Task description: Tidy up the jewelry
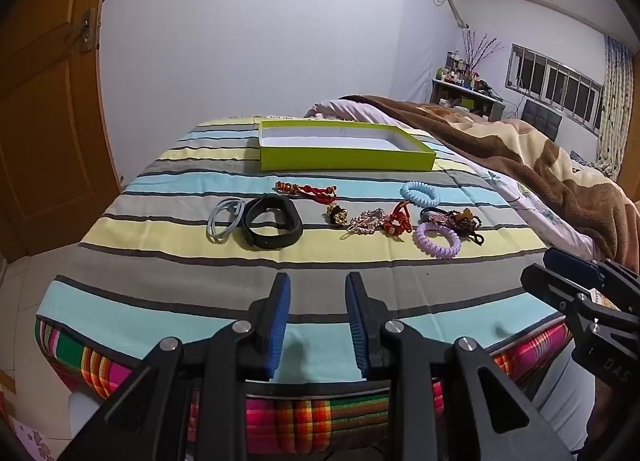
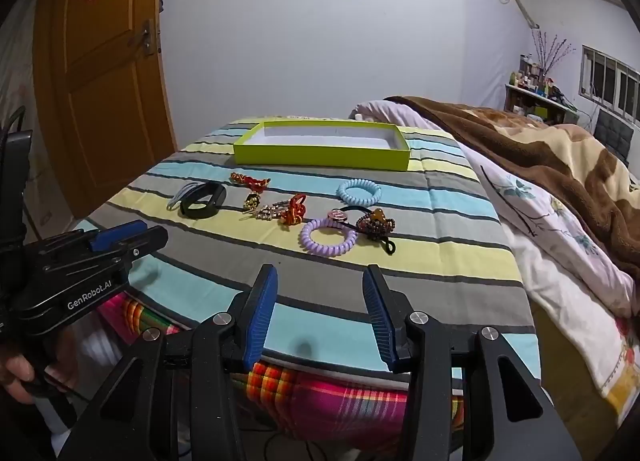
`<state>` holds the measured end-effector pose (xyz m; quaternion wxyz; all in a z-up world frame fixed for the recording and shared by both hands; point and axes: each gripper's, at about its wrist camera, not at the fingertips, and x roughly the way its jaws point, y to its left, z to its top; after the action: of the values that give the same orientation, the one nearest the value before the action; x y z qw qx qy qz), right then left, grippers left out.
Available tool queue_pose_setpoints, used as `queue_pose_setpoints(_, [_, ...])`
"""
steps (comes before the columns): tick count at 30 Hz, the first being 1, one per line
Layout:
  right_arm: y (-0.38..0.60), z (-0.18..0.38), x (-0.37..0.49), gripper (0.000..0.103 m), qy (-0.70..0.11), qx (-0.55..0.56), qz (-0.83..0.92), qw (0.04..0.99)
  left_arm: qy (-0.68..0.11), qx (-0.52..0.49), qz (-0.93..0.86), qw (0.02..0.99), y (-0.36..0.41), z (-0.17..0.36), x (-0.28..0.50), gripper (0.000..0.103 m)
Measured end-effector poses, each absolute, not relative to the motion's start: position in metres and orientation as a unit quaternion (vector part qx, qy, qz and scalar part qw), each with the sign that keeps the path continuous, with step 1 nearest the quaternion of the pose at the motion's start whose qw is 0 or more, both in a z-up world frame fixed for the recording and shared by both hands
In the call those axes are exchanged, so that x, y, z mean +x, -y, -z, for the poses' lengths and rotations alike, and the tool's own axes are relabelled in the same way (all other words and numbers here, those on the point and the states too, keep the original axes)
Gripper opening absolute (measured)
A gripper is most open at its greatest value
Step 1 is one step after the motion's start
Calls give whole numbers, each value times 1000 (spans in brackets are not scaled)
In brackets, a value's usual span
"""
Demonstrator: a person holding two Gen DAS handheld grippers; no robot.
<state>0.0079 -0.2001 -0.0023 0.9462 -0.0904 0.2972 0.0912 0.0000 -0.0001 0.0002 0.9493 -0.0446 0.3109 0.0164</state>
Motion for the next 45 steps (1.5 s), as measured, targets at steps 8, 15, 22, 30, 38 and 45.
queue_pose_setpoints(8, [200,1,7,45,-295,-93,-90,947,-302,-43,-20,952,0,-5,-4,30])
queue_pose_setpoints(15, [201,3,7,45,-289,-89,-91,949,-297,-49,-23,953,-5,-6,-4,30])
queue_pose_setpoints(22, [199,2,7,45,-288,-89,-91,949,-296,-51,-22,954,-6,-8,-4,30])
queue_pose_setpoints(30, [199,1,6,45,-288,-89,-92,949,-294,-49,-24,954,-5,-8,-5,30])
queue_pose_setpoints(38, [198,1,7,45,-288,-90,-92,949,-293,-48,-25,955,-3,-10,-8,30])
queue_pose_setpoints(45, [197,0,7,45,-286,-91,-91,949,-293,-48,-25,955,-5,-14,-6,30])
